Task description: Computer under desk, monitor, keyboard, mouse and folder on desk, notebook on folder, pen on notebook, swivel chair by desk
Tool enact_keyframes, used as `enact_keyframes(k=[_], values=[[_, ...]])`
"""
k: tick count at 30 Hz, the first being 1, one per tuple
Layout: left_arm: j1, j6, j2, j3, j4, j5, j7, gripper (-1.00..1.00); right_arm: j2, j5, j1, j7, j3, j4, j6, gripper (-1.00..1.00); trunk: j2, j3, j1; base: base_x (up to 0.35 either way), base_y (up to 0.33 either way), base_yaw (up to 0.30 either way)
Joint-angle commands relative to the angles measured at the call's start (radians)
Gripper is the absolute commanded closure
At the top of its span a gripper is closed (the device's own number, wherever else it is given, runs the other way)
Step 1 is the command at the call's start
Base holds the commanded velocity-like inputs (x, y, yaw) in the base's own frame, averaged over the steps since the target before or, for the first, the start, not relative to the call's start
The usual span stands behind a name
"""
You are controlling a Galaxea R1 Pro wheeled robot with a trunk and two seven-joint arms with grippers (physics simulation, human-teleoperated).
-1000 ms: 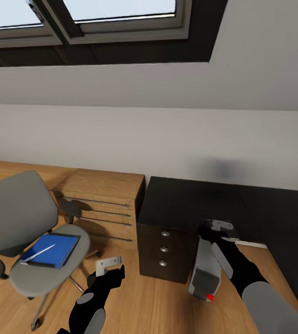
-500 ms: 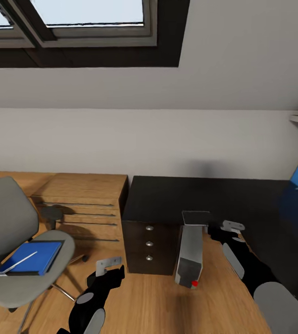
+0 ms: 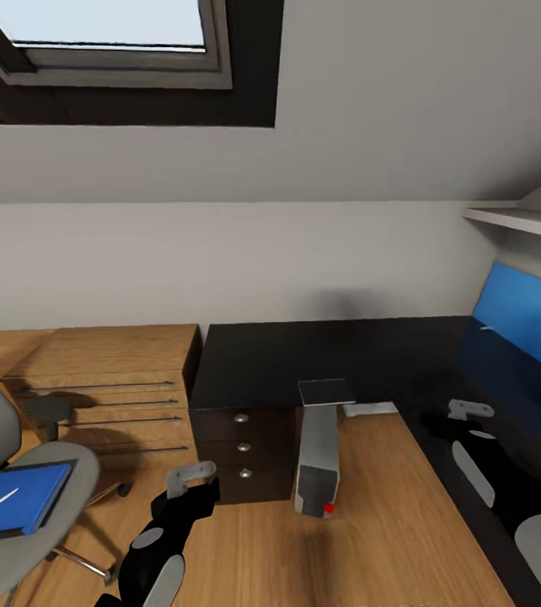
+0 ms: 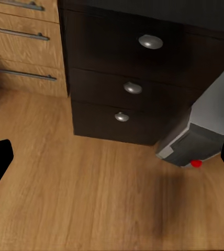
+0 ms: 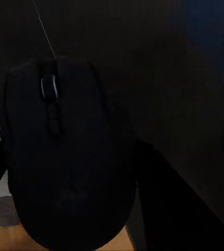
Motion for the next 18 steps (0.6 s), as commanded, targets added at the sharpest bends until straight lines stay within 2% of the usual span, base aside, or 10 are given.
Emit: enact_keyframes(k=[1,12,18], values=[[-0.001,0.002,0.0,-0.001,-0.002,0.01,0.009,-1.0,-0.007,-0.013,-0.001,0.0,0.007,-0.001,0.003,1.0,-0.001,-0.001,0.0,0.0,0.0,-0.271],[-0.001,0.002,-0.001,-0.002,-0.003,0.01,0.008,-1.0,-0.034,-0.007,-0.001,0.025,0.007,0.04,-0.001,1.0,-0.001,0.006,0.0,0.0,0.0,-0.266],[-0.001,0.002,-0.001,-0.002,-0.003,0.011,0.008,-1.0,-0.031,-0.007,-0.001,0.026,0.012,0.036,-0.005,1.0,-0.001,0.008,0.0,0.0,0.0,-0.08]])
